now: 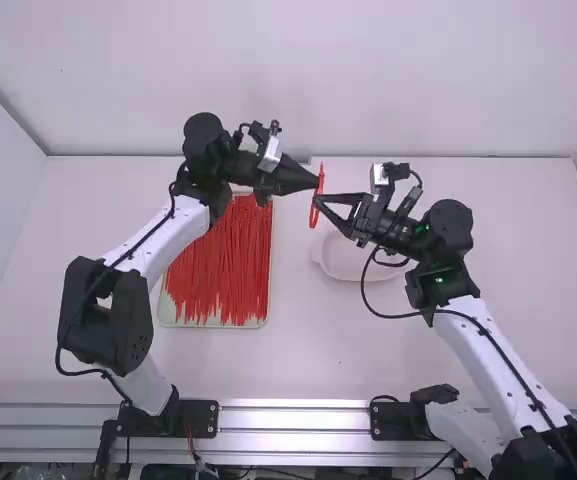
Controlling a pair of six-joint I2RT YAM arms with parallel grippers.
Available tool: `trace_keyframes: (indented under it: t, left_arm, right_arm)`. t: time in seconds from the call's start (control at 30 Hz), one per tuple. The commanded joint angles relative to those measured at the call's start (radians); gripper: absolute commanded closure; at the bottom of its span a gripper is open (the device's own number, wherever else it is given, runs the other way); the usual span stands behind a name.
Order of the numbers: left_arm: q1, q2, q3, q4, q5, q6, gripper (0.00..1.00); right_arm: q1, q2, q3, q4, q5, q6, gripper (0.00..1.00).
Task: Fasten the cable tie
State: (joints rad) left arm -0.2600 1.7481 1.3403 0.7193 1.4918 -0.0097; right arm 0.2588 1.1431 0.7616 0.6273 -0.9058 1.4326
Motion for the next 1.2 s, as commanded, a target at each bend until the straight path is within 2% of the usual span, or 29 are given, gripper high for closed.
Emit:
trace_keyframes:
  t: [0.0, 0.2, 0.4, 0.67, 0.77, 0.9, 1.17]
  left_arm:
    - [-0.015, -0.009, -0.006, 0.015, 0.075, -0.031, 0.98]
    - [-0.015, -0.009, -0.008, -0.015, 0.075, -0.020, 0.98]
    - [-0.023, -0.009, -0.049, 0.058, 0.075, -0.033, 0.98]
    - [-0.038, -0.009, -0.113, 0.369, 0.075, -0.240, 0.98]
    - [-0.042, -0.009, -0.136, 0.537, 0.074, -0.369, 0.98]
    - [-0.041, -0.009, -0.152, 0.693, 0.074, -0.502, 0.98]
    - [-0.041, -0.009, -0.159, 0.699, 0.074, -0.548, 0.98]
  right_arm:
    - [-0.024, -0.004, 0.024, -0.002, 0.070, -0.001, 1.00]
    - [-0.056, -0.004, 0.024, -0.003, 0.070, 0.001, 1.00]
    - [-0.081, -0.004, 0.024, -0.003, 0.071, 0.003, 1.00]
    - [-0.088, -0.004, 0.024, -0.004, 0.077, 0.003, 1.00]
    - [-0.087, -0.004, 0.024, -0.005, 0.073, 0.000, 1.00]
    - [-0.066, -0.004, 0.024, -0.002, 0.078, 0.000, 1.00]
    - [-0.040, -0.004, 0.024, -0.003, 0.126, 0.000, 1.00]
